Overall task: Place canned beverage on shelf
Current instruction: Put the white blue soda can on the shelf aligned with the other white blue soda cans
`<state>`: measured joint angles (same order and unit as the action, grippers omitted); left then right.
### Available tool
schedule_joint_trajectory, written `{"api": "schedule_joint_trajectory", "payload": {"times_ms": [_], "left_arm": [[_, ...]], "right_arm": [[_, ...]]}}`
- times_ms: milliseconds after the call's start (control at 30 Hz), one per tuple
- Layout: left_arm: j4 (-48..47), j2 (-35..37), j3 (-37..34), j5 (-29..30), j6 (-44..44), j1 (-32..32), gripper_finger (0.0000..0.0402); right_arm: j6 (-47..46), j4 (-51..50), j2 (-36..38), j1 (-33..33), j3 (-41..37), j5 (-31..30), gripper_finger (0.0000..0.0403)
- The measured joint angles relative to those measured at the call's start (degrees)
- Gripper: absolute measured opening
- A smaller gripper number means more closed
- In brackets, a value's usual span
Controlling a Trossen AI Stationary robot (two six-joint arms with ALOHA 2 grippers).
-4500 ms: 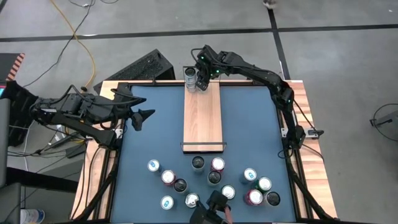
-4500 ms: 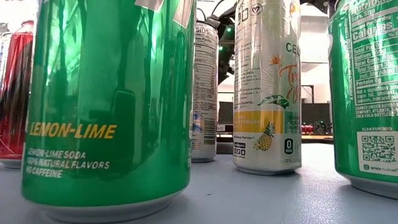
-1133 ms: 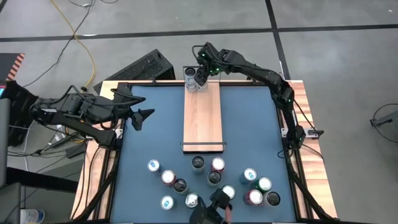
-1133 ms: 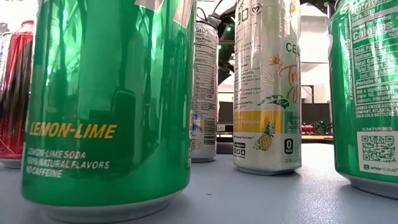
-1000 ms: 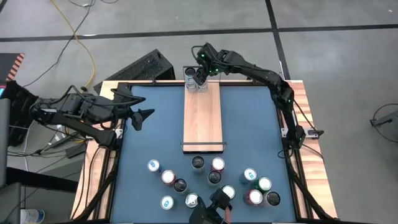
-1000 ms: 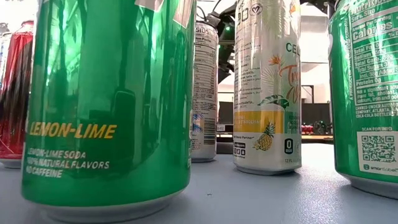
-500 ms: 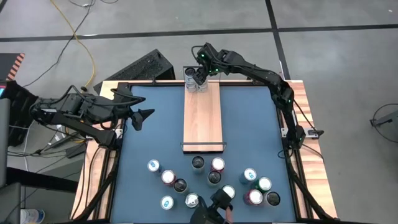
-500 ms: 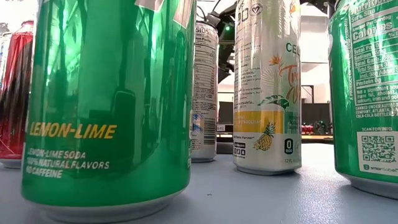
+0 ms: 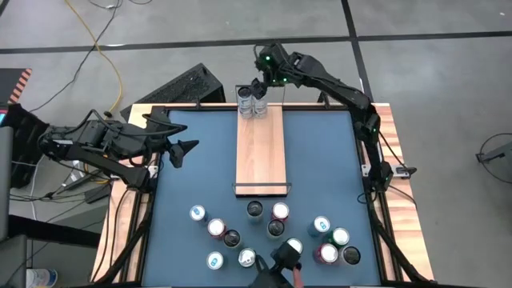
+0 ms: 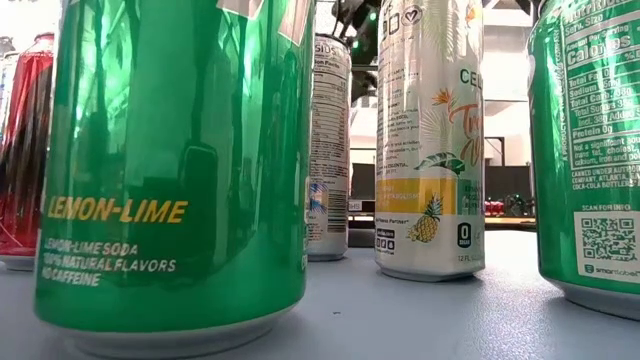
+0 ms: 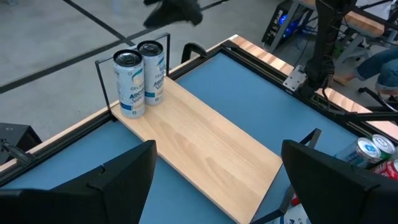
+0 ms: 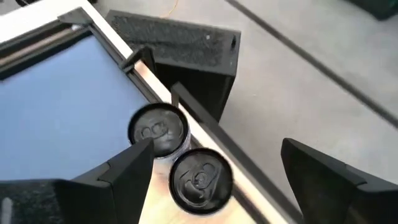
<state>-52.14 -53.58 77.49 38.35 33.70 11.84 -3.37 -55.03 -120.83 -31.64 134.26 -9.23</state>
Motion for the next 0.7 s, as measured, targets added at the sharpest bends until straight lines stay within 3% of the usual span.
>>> {"api": "schedule_joint_trajectory", "payload": {"times_ms": [200, 700], "left_arm": [[0.0, 0.0, 0.0, 0.0, 0.0, 0.02, 0.0332], [-0.07, 0.0, 0.0, 0.52, 0.0, 0.01, 0.0332]], "right_arm": [[3.71, -11.81, 1.42, -0.62, -0.55, -8.27, 0.0289], [4.9, -12.22, -0.4, -2.31, -0.53, -8.32, 0.0225]]}}
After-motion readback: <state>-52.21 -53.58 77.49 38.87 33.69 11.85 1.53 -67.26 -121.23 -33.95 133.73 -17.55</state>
